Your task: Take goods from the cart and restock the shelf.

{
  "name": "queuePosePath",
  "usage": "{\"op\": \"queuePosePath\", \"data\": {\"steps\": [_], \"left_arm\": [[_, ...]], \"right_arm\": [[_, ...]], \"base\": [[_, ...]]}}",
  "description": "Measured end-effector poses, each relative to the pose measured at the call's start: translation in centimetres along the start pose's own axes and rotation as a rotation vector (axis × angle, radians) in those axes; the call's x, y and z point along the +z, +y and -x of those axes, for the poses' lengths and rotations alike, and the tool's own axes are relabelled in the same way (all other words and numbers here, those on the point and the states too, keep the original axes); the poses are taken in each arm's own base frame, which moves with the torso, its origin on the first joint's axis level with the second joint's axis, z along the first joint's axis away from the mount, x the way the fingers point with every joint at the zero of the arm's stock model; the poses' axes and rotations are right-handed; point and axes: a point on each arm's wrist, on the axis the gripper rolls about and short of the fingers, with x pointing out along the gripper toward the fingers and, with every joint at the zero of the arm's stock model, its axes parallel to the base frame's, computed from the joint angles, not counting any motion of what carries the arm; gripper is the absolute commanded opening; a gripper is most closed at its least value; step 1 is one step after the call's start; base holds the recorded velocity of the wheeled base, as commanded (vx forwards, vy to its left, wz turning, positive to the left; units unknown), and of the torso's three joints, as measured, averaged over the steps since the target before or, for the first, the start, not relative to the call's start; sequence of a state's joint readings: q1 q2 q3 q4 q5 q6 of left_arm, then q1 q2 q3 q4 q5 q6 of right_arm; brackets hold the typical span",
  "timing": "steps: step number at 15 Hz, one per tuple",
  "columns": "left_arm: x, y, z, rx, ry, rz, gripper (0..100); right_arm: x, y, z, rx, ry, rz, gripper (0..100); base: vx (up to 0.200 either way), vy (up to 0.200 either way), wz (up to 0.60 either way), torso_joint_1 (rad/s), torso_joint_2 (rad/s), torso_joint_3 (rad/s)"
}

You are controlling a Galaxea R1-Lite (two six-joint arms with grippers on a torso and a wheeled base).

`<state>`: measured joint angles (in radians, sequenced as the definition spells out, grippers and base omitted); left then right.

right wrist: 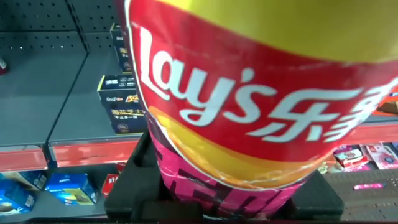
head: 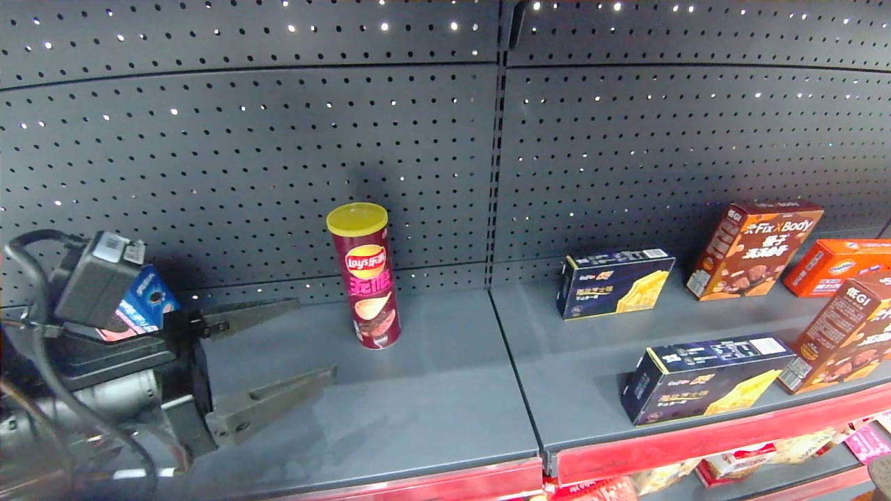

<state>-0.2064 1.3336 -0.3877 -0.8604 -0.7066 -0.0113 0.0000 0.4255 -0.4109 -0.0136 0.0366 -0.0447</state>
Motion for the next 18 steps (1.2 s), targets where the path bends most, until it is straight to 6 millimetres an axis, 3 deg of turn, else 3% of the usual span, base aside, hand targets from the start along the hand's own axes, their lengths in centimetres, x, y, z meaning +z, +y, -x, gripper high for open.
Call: {"op": "queuePosePath", "data": {"steps": [5,13,18], "left_arm": [[-2.0,3.5,-2.9,0.021,0.007,0.024,100],[-4.0,6.0,-4.0,0.122,0.068,0.083,100],[-3.2,8.8,-6.0,0.152,0.036,0.061,100]], "right_arm": [[0.4,0.0,0.0,0.004,-0.011,0.000,0],[0.8,0.0,-0.2,0.011,-0.012,0.000,0],[1.5,-0.1,-0.4,0.010,-0.016,0.000,0]], "base": [[0.000,0.000,0.00,0.000,0.00,0.000],[0.000,0.000,0.00,0.000,0.00,0.000],[0.000,0.000,0.00,0.000,0.00,0.000]]}}
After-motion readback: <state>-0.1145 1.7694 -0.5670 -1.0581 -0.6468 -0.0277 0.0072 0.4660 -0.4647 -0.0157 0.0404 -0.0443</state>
